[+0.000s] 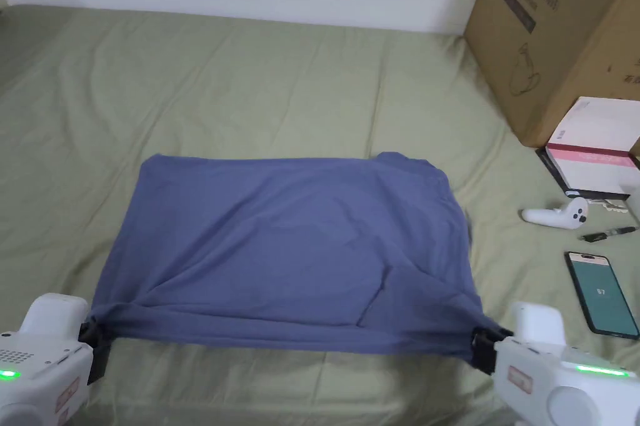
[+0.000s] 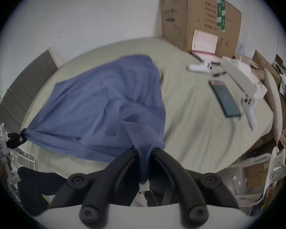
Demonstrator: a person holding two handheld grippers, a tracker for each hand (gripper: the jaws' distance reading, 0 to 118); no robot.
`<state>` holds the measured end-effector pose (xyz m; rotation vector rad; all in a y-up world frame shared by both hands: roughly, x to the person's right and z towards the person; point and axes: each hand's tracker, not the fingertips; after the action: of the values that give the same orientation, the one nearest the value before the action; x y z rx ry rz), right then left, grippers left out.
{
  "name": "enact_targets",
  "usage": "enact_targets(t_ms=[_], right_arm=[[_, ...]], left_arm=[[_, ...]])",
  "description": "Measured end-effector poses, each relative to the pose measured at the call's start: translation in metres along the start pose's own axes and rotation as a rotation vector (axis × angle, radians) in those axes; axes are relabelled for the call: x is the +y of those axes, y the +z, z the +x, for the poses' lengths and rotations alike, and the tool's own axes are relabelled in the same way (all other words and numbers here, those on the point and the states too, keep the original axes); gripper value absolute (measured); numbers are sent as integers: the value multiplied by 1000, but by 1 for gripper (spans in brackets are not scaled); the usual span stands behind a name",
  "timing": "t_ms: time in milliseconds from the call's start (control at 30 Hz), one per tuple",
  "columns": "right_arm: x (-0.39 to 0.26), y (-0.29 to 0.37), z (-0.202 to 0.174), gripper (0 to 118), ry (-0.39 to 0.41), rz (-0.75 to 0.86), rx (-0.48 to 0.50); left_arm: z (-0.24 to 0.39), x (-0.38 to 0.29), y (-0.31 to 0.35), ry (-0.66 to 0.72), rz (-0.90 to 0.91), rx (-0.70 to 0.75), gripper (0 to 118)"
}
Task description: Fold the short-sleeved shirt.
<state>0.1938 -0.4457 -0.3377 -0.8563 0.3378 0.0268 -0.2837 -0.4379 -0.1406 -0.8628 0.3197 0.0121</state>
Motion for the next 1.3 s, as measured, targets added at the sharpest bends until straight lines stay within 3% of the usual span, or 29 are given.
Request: enact_targets(t_ms=[200,300,367,500,600,733,767,833,867,933,967,1100,1200,1233,1267,1300], right_arm=[[81,34,-13,6,41,98,42],[127,14,-17,6,28,90,65],[153,-22,-22,6,61,53,11],[179,-95,-29,6,46,-31,-17],[182,-139,-27,6,-15,-82,-73],[167,-169,-28,6,7,-127,-100],[163,-165,-26,18,-10,-105,-87],[158,-155,-16,73,-61,-61,-10],[155,-145,-14,97,-65,-40,8],[146,-110,-15,98,-69,84,46],[139,-86,-17,98,-53,135,61],[91,6,-43,98,40,404,215],[39,60,-68,93,170,526,230],[22,74,-80,83,175,548,226],[9,84,-86,66,180,564,227],[-2,90,-90,66,190,567,232]], left_arm=[[-9,70,17,-75,37,-33,5],[-20,111,-12,-34,9,-69,5],[-19,136,-44,-19,-57,-68,5],[-23,164,-123,111,-183,-55,5],[-23,165,-172,213,-305,-40,5],[-22,151,-187,350,-317,-31,5],[-21,147,-179,373,-270,-42,6],[-19,140,-155,364,-160,7,19],[-15,136,-137,296,-110,-4,37],[-10,126,-95,207,18,18,85],[-5,118,-66,178,126,34,98],[9,70,30,83,462,-37,99],[29,26,76,-30,545,45,96],[33,12,86,-35,549,37,88],[38,-1,94,-34,549,38,61],[48,-8,99,-51,536,59,61]])
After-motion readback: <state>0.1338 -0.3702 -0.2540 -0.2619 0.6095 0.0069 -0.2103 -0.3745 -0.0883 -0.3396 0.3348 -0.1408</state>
